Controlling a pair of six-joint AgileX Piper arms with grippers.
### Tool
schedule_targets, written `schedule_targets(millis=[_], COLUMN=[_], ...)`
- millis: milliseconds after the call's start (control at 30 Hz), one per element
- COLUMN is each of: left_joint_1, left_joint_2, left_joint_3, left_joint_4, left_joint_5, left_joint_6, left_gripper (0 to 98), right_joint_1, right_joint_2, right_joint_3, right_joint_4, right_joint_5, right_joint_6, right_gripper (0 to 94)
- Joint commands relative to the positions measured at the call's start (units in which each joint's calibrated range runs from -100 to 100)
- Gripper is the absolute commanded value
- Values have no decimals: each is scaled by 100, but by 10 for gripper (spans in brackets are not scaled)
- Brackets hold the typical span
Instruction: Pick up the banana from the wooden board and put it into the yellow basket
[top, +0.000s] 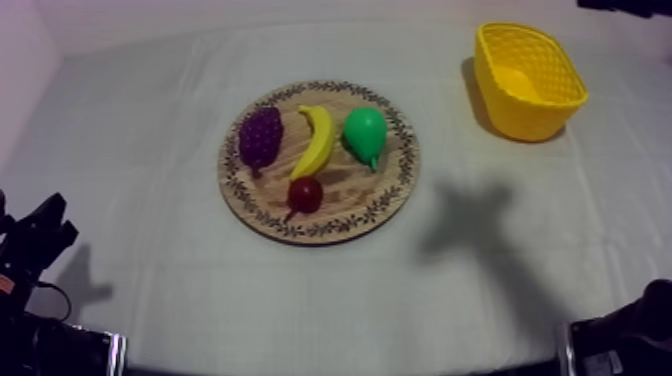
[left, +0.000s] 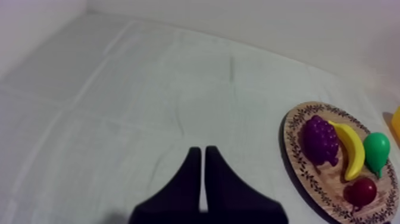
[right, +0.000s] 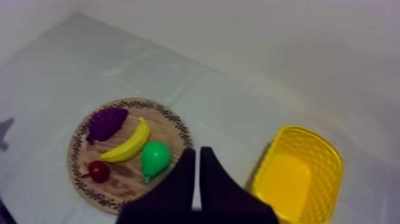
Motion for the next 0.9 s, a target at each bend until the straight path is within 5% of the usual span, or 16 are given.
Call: schedule_targets(millis=[0, 367, 667, 867], left_joint_1=[-1, -1, -1, -1], left_joint_2=[0, 0, 0, 0], left_joint_3=[-4, -4, -4, -4], left_joint_4=[0, 0, 0, 0], left_joint_5=[-1, -1, -1, -1], left_joint_6=[1, 0, 0, 0], left_gripper=[0, 0, 0, 0], right_joint_1=[-253, -722, -1235, -1277], right_joint_2=[438, 1964, 2971, 3362], right_joint_3=[-326, -1359, -1723, -2152], right_joint_4=[96, 289, 937, 862], right_joint_5=[120, 473, 1104, 1563], right_joint_6=[-187, -785, -1723, -1809], right_gripper=[5, 5, 4, 4])
